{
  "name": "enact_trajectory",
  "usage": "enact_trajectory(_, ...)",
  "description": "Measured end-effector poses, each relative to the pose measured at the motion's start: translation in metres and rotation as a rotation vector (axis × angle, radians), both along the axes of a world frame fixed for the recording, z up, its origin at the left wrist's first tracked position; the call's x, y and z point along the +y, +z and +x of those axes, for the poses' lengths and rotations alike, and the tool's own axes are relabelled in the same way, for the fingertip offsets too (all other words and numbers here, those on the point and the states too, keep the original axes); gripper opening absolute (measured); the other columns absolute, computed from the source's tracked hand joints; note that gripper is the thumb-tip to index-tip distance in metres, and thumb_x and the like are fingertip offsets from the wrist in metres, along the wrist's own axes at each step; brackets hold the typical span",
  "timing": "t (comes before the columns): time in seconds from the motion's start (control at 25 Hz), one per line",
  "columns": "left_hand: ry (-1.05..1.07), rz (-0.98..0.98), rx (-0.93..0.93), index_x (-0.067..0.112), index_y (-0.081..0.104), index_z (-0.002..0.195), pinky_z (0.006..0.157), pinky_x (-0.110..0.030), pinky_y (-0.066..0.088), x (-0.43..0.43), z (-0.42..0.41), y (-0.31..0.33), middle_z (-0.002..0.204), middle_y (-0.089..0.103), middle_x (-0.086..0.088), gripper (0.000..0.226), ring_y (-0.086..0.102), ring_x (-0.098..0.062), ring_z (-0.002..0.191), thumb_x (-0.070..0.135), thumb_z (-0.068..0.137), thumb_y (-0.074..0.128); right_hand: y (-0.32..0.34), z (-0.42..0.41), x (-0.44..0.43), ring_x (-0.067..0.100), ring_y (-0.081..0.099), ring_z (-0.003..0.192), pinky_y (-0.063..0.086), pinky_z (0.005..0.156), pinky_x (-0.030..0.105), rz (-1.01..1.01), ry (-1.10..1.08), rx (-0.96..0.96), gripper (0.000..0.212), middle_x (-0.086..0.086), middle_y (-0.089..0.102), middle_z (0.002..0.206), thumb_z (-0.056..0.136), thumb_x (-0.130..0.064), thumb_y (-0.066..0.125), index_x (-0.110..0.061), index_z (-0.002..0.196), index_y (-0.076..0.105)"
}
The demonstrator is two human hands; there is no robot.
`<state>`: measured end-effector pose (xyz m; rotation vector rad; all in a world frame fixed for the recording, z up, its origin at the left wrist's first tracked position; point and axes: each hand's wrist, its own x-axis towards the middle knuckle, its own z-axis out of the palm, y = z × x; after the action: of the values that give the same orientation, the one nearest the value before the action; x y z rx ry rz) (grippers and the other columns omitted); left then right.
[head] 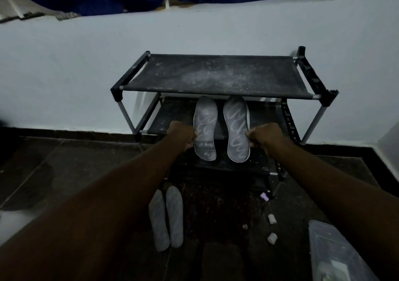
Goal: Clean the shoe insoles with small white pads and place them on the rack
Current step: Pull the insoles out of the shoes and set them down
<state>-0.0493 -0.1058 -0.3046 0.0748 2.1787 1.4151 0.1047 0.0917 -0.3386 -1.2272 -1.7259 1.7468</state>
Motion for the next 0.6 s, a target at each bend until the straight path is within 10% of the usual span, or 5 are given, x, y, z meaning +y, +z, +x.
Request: enact_trajectory(0.6, 0.178, -0.019, -0.284, 0.004, 0.058, 0.075, 0.043, -0.026, 0.050, -0.145, 0.096, -0.042, 0.079, 0.061, -0.011, 0.022, 0.058, -0.016, 0.067, -0.009, 0.091, 0.064, -0.039, 0.072, -0.134, 0.019, 0.056, 0.043, 0.047, 0.036, 0.022, -0.056, 0.120, -0.027, 0.013, 0.016, 0.063, 0.065, 0.088, 0.011, 0.068, 0.011, 0.075, 0.067)
